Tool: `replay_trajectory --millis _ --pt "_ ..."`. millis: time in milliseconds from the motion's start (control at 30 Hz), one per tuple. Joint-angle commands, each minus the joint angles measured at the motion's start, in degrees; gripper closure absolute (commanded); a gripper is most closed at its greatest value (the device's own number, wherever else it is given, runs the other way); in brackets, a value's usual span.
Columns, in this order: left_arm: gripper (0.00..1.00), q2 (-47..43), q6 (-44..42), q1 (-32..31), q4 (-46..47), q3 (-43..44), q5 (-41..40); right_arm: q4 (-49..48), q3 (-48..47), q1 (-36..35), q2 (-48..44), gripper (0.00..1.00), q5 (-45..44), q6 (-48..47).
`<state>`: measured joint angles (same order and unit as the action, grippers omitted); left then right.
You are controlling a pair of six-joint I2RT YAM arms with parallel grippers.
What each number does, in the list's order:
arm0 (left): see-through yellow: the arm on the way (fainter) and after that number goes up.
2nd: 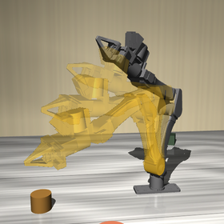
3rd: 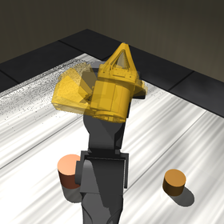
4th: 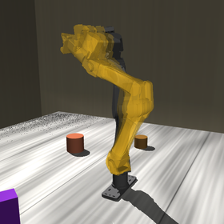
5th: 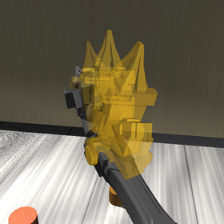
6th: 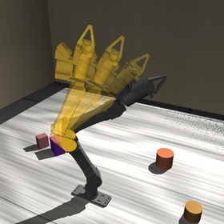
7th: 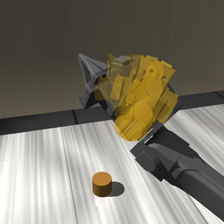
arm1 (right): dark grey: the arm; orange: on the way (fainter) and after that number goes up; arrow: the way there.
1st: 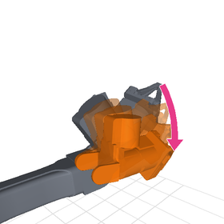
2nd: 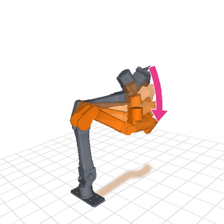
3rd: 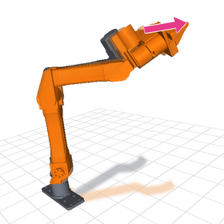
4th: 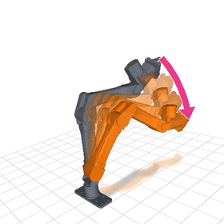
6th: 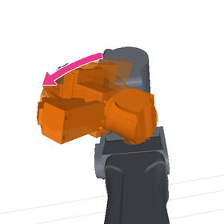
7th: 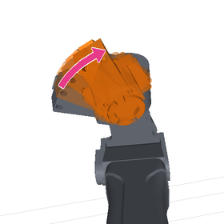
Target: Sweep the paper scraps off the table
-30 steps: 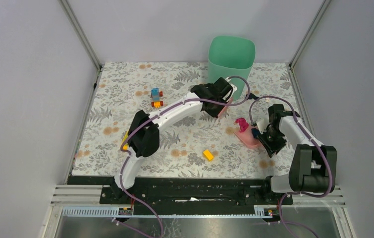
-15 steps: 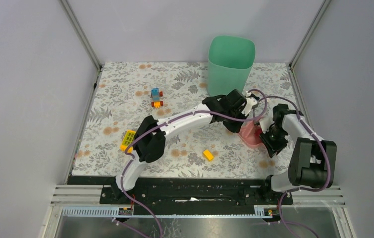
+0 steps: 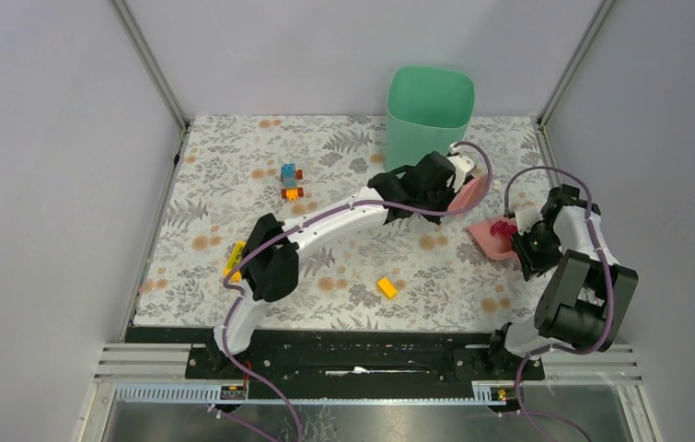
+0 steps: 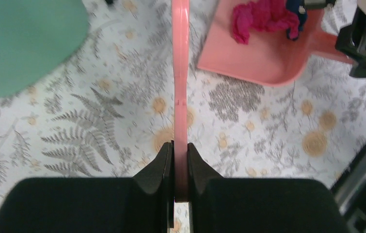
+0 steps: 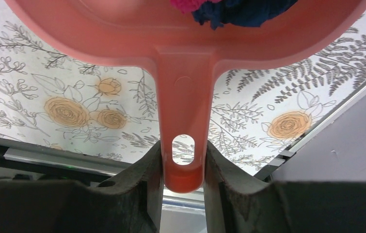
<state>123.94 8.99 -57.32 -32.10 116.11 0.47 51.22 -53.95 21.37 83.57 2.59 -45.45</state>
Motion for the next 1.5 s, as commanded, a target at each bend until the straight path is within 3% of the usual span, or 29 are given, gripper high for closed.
replay_trajectory --millis 0,200,333,467,633,900,1100,1233,1333,1467 --pt "1.00 2.43 -1.04 0.02 10.20 4.01 -7.37 0.02 -2.98 2.19 1.13 1.00 1.72 -2.36" --pt "1.00 6.70 -1.37 0.01 22.04 4.84 -13.57 -0.46 -2.98 4.71 2.47 1.00 2.24 -3.61" --pt "1.00 12.94 -2.63 0.01 23.25 12.03 -17.43 -0.46 -2.60 5.71 2.67 1.00 2.56 -4.26" --pt "1.00 17.40 -5.11 0.02 28.32 13.34 -20.85 -0.42 -1.57 5.92 2.32 1.00 3.20 -4.54" --pt "1.00 23.38 -3.29 0.33 21.98 20.11 -24.51 -0.29 -1.16 6.04 1.90 1.00 3.59 -4.47" --pt "1.00 21.33 0.83 1.20 15.55 16.35 -13.76 0.02 -1.77 6.01 2.74 1.00 3.59 -5.00" --pt "1.00 12.74 4.24 0.91 16.87 6.36 0.32 -1.04 -1.66 5.97 4.84 1.00 1.72 -6.50" --pt "1.00 10.25 3.94 -0.01 10.87 5.57 10.41 -1.31 -2.81 5.99 6.26 1.00 -0.19 -7.72" --pt "1.00 7.76 1.49 -1.91 5.43 5.20 12.98 -1.31 -3.79 5.96 7.54 1.00 -0.87 -8.32" --pt "1.00 1.80 1.00 -4.55 4.97 1.90 11.20 -1.74 -3.72 6.00 8.78 1.00 -0.92 -8.51"
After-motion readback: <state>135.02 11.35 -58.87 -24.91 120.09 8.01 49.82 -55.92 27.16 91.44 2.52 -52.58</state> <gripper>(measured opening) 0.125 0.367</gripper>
